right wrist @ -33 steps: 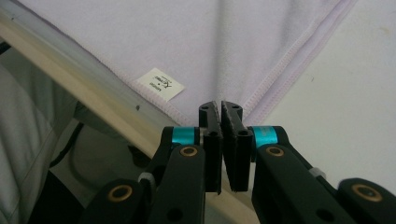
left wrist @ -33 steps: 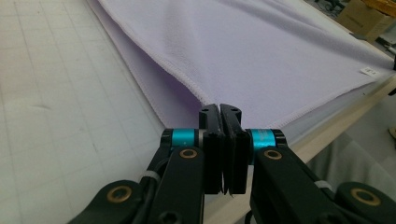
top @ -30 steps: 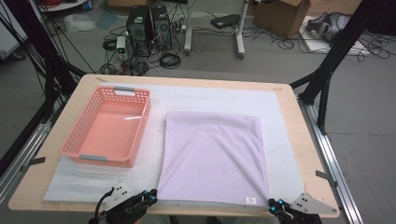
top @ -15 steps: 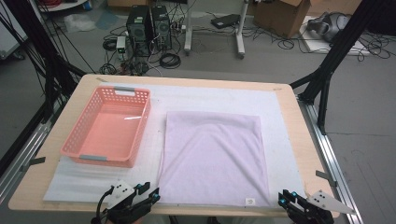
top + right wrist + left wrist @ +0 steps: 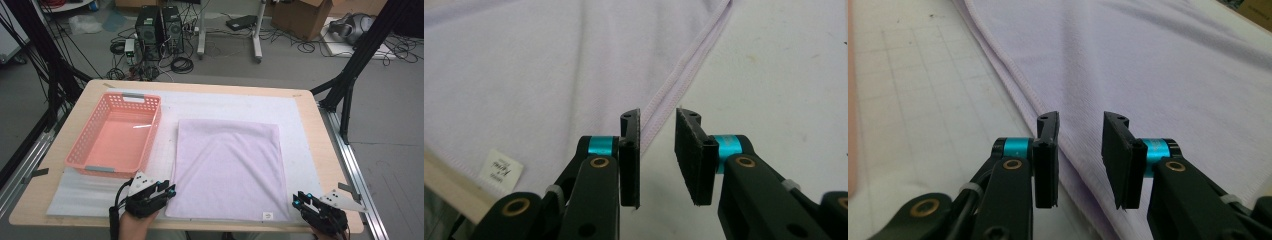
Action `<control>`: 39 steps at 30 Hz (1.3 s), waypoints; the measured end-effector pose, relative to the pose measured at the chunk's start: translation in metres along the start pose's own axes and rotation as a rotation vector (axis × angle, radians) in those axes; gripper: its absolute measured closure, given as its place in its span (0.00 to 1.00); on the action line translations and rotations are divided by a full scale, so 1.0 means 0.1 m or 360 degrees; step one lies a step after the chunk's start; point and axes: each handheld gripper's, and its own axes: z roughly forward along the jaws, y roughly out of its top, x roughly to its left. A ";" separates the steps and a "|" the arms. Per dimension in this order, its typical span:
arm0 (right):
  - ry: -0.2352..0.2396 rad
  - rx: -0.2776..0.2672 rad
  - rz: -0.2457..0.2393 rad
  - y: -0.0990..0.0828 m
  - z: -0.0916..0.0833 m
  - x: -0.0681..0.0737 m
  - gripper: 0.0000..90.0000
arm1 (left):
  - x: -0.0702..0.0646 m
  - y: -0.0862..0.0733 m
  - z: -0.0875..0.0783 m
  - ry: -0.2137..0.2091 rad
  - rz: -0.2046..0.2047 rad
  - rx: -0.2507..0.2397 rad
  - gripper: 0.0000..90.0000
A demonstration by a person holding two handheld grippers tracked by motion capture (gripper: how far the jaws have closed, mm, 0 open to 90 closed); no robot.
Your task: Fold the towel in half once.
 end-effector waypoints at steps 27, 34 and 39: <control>-0.0010 -0.0003 -0.0011 0.23 0.31 -0.05 0.80 | 0.16 0.26 0.40 0.0291 0.0263 0.0048 0.95; -0.0018 -0.0010 0.0016 0.23 0.35 -0.09 0.79 | 0.20 0.25 0.43 0.0320 0.0194 0.0041 0.74; 0.0006 0.0014 0.0026 0.27 0.47 -0.08 0.77 | 0.22 0.23 0.38 0.0275 0.0173 0.0016 0.63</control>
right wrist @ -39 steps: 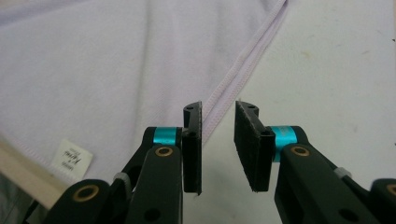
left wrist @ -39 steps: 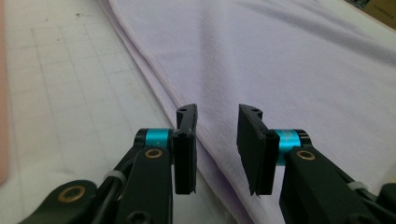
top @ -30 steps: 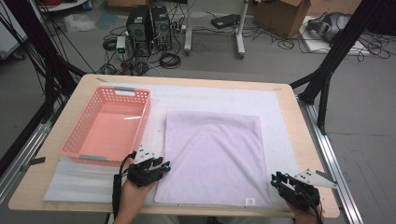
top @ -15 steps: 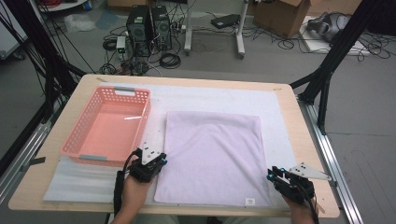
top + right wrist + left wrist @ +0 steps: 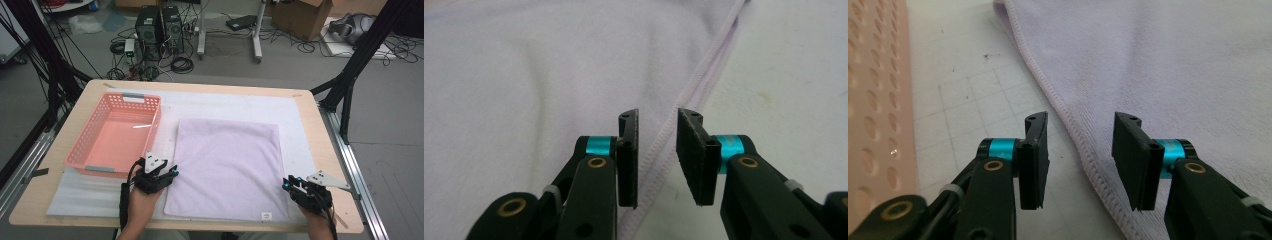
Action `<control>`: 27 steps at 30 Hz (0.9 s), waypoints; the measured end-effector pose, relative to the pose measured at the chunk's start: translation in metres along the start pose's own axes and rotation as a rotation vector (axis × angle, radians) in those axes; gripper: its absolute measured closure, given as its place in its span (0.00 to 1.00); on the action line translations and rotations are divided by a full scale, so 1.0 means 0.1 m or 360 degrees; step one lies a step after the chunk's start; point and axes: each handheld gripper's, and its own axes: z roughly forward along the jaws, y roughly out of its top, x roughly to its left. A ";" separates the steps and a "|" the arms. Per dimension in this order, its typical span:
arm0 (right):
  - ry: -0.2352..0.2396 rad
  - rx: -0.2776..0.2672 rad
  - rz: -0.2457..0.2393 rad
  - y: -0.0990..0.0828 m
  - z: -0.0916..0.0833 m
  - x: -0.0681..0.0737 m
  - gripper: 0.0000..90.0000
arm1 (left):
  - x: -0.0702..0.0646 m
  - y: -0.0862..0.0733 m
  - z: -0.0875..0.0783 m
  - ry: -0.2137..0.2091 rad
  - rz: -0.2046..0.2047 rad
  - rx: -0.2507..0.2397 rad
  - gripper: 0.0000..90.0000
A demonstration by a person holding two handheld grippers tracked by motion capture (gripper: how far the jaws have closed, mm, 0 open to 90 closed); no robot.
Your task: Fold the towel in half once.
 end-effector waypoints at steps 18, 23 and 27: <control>-0.0179 0.0066 -0.0066 0.06 0.24 0.02 0.80 | 0.03 -0.07 -0.12 -0.0115 -0.0033 0.0045 0.59; -0.0122 0.0030 0.0001 0.00 0.06 -0.07 0.74 | 0.12 -0.08 -0.23 -0.0204 -0.0079 0.0025 0.60; -0.0044 0.0038 0.0005 -0.04 -0.09 -0.08 0.72 | 0.09 -0.10 -0.23 -0.0254 -0.0095 0.0042 0.58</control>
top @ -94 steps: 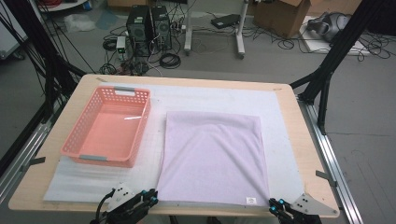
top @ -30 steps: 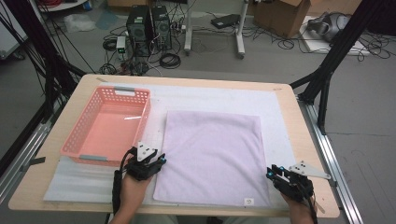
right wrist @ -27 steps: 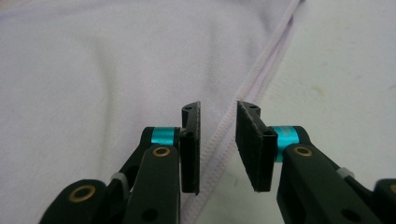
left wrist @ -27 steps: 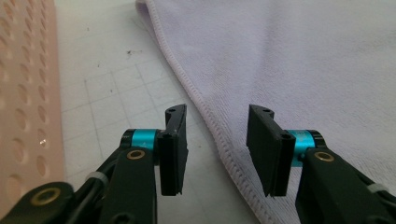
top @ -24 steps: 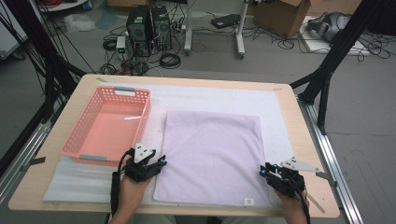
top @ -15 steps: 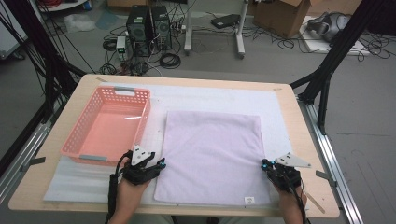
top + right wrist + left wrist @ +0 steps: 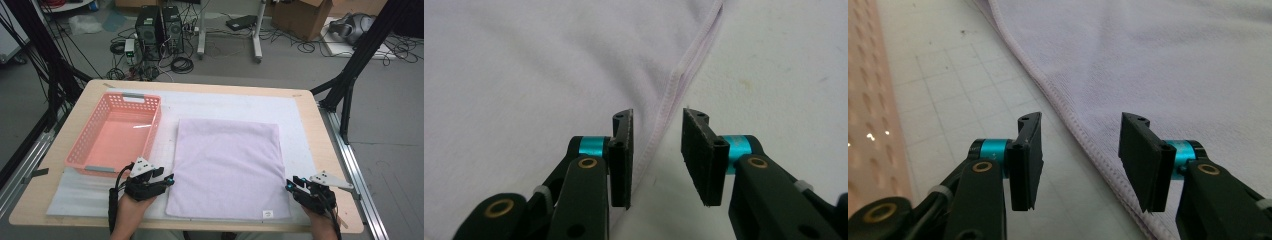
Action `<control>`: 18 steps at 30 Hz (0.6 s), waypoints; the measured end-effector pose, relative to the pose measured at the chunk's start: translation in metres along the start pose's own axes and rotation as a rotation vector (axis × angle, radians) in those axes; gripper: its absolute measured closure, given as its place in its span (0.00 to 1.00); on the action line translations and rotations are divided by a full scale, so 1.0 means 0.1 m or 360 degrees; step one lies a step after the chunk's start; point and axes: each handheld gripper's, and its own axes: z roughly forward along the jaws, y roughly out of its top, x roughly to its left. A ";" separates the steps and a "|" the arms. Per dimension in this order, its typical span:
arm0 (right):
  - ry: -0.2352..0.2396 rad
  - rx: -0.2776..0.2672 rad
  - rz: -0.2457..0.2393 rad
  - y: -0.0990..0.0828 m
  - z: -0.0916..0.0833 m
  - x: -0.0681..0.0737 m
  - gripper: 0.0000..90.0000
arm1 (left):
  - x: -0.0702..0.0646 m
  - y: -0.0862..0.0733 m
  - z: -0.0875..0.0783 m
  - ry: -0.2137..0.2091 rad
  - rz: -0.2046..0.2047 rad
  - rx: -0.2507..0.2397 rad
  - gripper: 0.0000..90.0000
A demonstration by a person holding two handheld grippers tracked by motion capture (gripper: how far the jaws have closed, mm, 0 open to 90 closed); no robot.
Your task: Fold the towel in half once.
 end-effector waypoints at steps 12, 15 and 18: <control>0.0074 0.0040 -0.0007 -0.20 -0.21 0.18 0.65 | -0.26 -0.20 -0.14 -0.0029 0.0027 0.0045 0.56; 0.0098 0.0051 -0.0014 -0.27 -0.26 0.22 0.64 | -0.30 -0.28 -0.21 -0.0015 0.0014 0.0043 0.55; 0.0100 0.0124 -0.0026 -0.36 -0.23 0.28 0.66 | -0.35 -0.35 -0.23 -0.0009 0.0010 0.0036 0.53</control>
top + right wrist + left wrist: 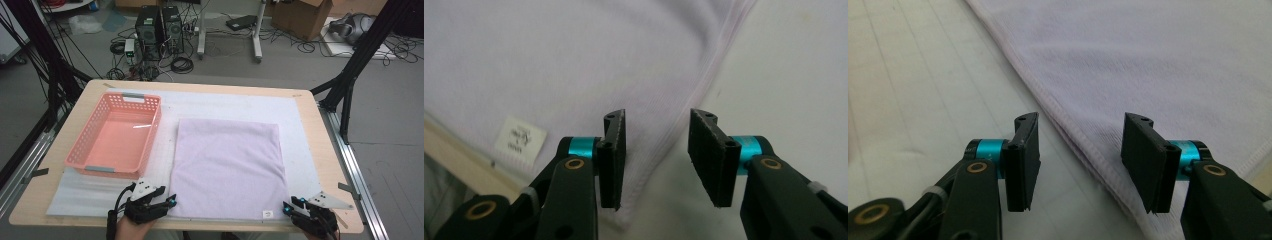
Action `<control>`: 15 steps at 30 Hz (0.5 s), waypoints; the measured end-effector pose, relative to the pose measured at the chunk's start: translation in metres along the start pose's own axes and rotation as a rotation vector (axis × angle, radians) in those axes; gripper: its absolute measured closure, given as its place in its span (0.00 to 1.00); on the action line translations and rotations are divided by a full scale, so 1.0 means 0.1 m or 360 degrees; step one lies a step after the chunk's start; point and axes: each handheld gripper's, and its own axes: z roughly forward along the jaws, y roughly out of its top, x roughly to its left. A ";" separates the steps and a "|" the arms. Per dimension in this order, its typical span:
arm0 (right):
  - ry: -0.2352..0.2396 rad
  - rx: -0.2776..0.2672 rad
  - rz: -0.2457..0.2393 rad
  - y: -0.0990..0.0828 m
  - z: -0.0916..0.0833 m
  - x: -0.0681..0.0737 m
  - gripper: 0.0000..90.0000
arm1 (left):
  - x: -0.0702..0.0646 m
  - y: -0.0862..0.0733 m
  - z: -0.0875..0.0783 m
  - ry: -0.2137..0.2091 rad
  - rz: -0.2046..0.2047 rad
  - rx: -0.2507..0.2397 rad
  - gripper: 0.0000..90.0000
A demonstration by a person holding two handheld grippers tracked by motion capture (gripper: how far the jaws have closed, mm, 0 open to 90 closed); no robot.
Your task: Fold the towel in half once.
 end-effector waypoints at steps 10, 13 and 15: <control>0.0028 0.0033 0.0073 -0.02 -0.06 0.07 0.96 | -0.11 -0.06 -0.08 0.0020 -0.0112 0.0003 0.97; 0.0030 0.0052 0.0025 -0.04 -0.16 0.09 0.96 | -0.10 -0.06 -0.19 -0.0067 -0.0140 0.0011 0.98; 0.0053 0.0052 0.0032 -0.04 -0.23 0.08 0.96 | -0.12 -0.09 -0.24 -0.0107 -0.0150 0.0018 0.98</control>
